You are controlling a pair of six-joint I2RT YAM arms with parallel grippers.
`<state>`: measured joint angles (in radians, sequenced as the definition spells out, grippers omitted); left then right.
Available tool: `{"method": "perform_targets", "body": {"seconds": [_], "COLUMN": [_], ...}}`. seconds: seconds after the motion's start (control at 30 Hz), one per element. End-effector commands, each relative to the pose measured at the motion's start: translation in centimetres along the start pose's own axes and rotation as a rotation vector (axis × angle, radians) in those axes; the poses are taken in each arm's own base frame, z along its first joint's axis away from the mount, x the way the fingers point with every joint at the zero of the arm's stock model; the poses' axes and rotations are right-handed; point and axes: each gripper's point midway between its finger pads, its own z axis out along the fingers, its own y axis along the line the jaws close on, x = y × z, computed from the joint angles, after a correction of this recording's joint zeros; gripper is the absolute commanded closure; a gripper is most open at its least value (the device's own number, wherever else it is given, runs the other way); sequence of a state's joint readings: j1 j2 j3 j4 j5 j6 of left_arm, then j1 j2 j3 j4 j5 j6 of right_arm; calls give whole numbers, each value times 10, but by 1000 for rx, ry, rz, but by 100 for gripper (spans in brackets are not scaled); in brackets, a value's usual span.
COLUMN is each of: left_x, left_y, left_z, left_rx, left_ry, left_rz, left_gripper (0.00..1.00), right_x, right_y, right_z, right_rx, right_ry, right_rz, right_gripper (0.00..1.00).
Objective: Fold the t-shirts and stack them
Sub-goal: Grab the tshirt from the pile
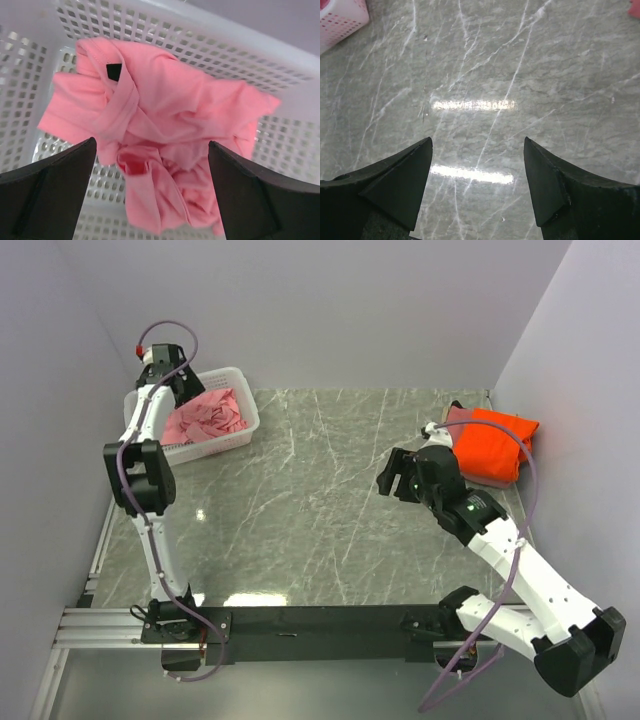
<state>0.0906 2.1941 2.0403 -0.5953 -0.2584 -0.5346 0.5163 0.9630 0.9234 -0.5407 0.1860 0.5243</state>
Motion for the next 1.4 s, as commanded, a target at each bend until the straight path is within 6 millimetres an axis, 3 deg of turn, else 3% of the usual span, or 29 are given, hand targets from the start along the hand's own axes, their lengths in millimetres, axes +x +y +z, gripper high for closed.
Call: {"method": "perform_targets", "body": {"seconds": [0.0,0.03,0.1,0.13,0.33,0.4,0.43,0.5,0.53,0.6,0.67,0.7,0.8,0.9,0.93,1.0,1.03,1.1,1.13,1.2,1.23,1.37], "left_x": [-1,12,15,27,62,69,75,78,75,74,58,50,13,-30,-49,-66,-84,-90,-101,-101,-104,-86], "left_y": [3,3,2,5,13,12,12,11,9,5,-1,-5,-22,-42,-52,-62,-70,-84,-94,-109,-121,-167], "left_z": [20,35,44,56,89,94,98,99,98,95,86,82,55,15,-9,-35,-66,-95,-129,-161,-192,-285], "left_rx": [-32,-37,-40,-54,-73,-61,-61,-51,-43,-21,4,15,81,170,221,281,330,410,462,539,596,789], "left_ry": [2,31,43,65,121,140,152,159,152,150,110,93,15,-70,-106,-141,-184,-205,-244,-258,-277,-279], "left_rz": [24,33,33,38,54,61,64,64,61,58,50,44,26,-6,-18,-45,-60,-81,-83,-77,-68,-12], "left_gripper": [1,1,1,0,1,6,21,39,59,79,100,100,100,100,100,100,100,100,100,100,100,100], "right_x": [-4,-5,-5,-7,-7,-4,-1,1,1,1,1,1,2,0,-1,-2,-2,-3,-4,-2,-2,0], "right_y": [10,13,17,19,17,15,15,15,15,15,15,15,18,22,23,24,25,25,26,26,27,26], "right_z": [11,14,18,19,23,25,26,28,29,30,31,32,35,37,37,37,37,37,36,35,35,32], "right_rx": [-31,-37,-44,-48,-20,-11,-8,-6,-6,-5,-3,-3,-12,-21,-27,-30,-32,-35,-38,-43,-48,-54], "right_ry": [-10,-6,13,15,29,43,54,65,65,68,68,70,79,82,82,80,79,78,75,76,76,76], "right_rz": [41,44,47,44,26,25,24,23,21,19,18,15,10,13,13,14,13,14,14,15,17,19], "right_gripper": [20,20,20,20,21,21,21,21,21,21,21,21,22,22,22,23,23,23,23,23,23,24]}}
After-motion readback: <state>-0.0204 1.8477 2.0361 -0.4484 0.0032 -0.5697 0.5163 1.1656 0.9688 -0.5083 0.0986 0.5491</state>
